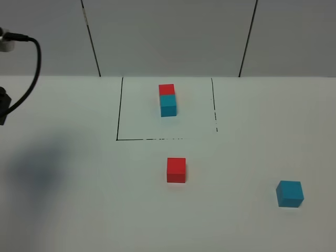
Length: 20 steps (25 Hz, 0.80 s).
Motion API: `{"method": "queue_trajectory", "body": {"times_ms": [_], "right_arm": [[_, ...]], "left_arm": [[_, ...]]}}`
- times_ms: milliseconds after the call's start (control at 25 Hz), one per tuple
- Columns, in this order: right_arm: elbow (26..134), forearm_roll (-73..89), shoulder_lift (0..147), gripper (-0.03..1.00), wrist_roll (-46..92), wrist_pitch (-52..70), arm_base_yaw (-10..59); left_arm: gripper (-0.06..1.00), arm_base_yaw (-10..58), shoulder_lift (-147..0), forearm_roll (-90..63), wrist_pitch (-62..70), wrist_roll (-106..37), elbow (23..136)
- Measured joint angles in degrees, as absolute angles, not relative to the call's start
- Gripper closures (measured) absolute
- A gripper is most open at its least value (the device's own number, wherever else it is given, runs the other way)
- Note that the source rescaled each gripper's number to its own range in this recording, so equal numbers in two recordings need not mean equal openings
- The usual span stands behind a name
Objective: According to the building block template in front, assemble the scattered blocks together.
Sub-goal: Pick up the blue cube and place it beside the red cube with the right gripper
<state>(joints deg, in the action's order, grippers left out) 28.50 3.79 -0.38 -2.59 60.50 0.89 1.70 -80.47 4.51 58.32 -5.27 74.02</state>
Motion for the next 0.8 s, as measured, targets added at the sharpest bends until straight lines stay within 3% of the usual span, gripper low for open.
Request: {"method": "queue_trajectory", "body": {"times_ms": [480, 800], "right_arm": [[28.5, 3.8, -0.4, 0.15, -2.6, 60.5, 0.9], [28.5, 3.8, -0.4, 0.15, -2.6, 60.5, 0.9]], "left_arm": [[0.26, 1.6, -41.1, 4.6, 56.6, 0.0, 48.0], [0.26, 1.6, -19.8, 4.6, 59.9, 2.3, 36.5]]}}
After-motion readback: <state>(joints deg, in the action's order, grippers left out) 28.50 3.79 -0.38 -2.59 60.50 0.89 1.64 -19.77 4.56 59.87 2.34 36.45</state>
